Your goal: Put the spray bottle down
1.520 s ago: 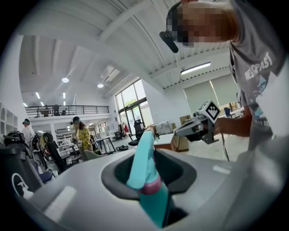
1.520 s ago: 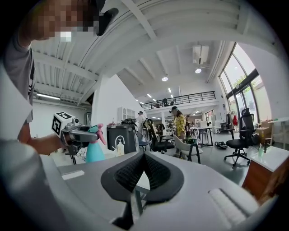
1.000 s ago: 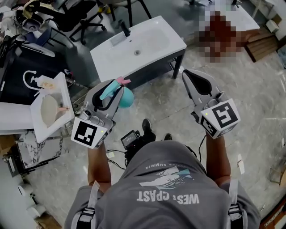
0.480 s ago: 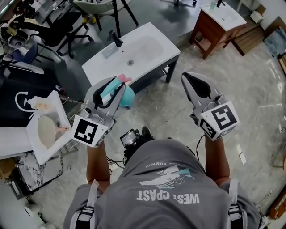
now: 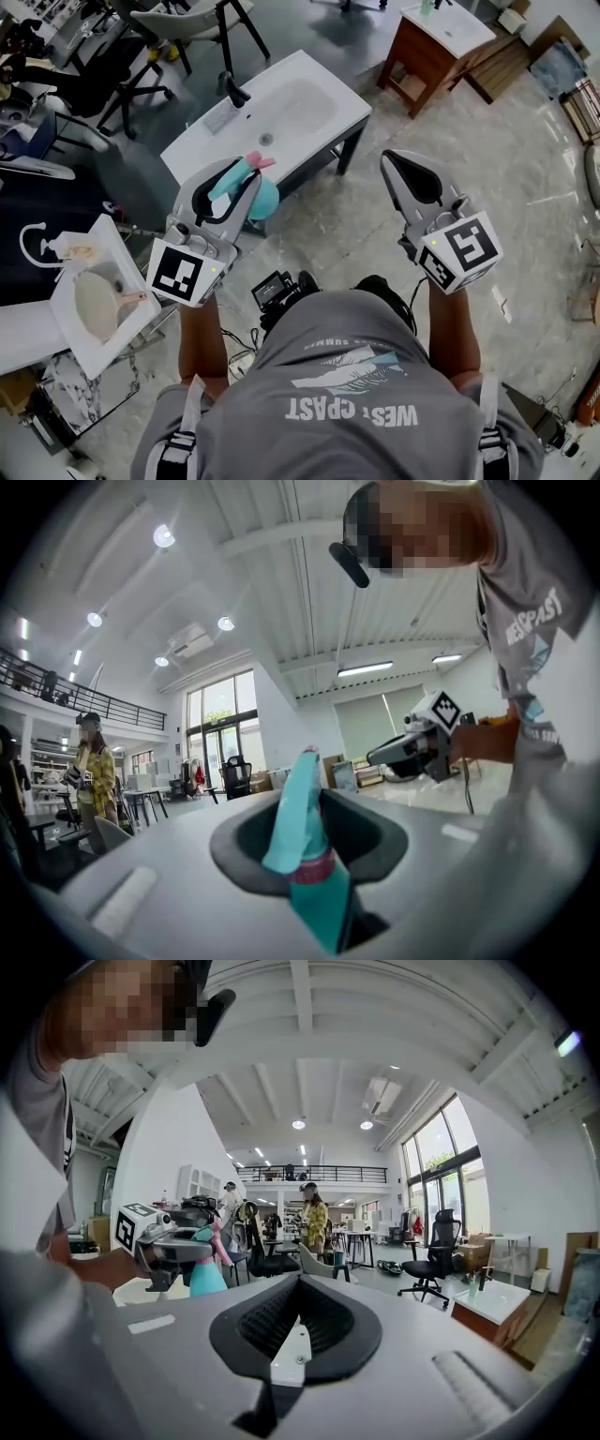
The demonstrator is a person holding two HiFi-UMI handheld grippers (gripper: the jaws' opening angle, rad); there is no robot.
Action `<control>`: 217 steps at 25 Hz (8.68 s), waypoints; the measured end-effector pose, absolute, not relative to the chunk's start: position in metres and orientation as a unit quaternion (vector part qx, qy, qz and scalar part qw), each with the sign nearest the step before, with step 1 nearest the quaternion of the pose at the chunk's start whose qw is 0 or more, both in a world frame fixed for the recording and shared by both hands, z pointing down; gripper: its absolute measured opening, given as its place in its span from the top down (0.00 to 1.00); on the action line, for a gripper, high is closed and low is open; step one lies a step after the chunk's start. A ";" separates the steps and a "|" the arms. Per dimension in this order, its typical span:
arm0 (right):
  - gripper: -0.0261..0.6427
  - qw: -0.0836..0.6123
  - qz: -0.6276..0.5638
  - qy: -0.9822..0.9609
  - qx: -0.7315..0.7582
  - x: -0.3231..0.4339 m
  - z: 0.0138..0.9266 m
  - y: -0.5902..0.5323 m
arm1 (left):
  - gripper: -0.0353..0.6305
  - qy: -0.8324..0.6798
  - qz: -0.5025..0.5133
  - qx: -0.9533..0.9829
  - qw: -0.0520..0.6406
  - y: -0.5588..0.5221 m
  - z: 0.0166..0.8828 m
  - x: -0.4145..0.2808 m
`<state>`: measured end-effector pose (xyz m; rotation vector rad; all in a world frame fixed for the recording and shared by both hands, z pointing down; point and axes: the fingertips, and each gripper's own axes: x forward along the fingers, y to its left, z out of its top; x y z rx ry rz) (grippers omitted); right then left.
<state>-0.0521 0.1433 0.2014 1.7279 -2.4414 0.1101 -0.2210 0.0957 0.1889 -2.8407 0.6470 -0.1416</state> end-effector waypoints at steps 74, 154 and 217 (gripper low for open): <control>0.96 0.076 0.078 -0.835 0.540 0.153 0.242 -0.167 | 0.80 0.260 -0.082 -0.959 0.074 -0.217 0.236 -0.014; 0.96 0.183 0.228 -0.858 0.422 0.176 0.468 -0.415 | 0.82 0.405 -0.088 -0.909 -0.036 -0.514 0.493 0.023; 0.96 0.123 0.160 -0.870 0.450 0.175 0.359 -0.372 | 0.50 0.320 -0.136 -0.935 0.069 -0.428 0.389 0.053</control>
